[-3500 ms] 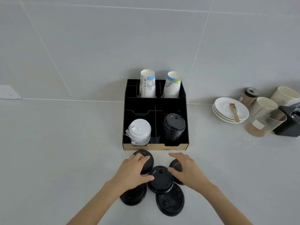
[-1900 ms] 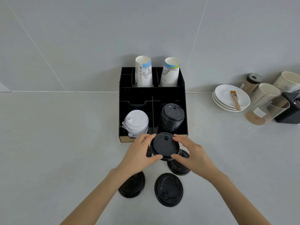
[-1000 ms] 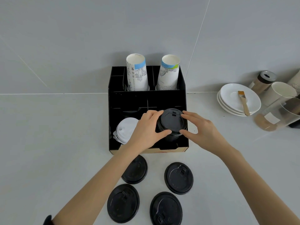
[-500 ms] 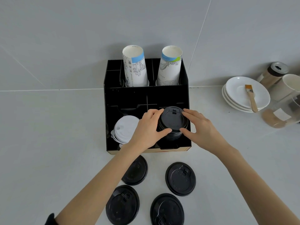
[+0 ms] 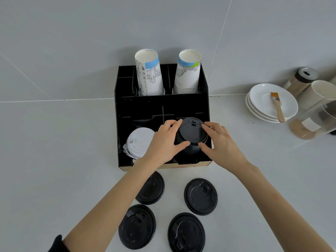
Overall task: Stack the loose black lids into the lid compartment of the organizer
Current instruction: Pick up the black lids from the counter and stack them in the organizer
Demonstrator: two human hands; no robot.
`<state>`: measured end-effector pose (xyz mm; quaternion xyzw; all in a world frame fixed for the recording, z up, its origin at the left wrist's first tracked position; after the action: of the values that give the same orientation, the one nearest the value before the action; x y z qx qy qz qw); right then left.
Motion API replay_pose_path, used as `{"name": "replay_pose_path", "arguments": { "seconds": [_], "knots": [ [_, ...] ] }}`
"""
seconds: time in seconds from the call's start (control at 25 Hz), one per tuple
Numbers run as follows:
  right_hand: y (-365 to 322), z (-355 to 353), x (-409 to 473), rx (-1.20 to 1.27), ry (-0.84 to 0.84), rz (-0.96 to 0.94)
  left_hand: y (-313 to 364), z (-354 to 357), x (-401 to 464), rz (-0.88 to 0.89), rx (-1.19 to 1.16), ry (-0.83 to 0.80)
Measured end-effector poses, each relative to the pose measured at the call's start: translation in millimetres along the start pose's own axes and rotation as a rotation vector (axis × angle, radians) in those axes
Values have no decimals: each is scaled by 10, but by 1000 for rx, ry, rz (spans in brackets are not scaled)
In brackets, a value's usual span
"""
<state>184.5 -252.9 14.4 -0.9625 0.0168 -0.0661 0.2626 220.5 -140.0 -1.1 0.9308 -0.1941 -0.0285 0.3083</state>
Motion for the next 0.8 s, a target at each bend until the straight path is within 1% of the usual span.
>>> {"name": "replay_pose_path", "arguments": {
  "seconds": [0.16,0.32,0.48,0.64,0.8],
  "knots": [
    [0,-45,-73,35,29,24,12,-38,-80,1,-21,-4],
    [24,-138,-214,80,80,37,29,-145,-249,2,-55,47],
    [91,-147,-482,101,70,59,85,-181,-481,22,-88,69],
    [189,-39,-813,114,18,103,144,19,-719,64,-80,-14],
    [280,172,-1144,149,-59,153,102,356,-923,51,-49,-143]
  ]
}}
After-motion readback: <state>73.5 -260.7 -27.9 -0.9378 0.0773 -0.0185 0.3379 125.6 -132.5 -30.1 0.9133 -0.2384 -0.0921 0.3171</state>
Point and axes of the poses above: each hand's wrist, its own x-axis towards the middle knuckle, its own z-axis out of the palm, y = z × x, the point moved 10 cm from there along x, towards the middle knuckle, and after that the axes turned 10 degrees about y, right-handed, at the moved point
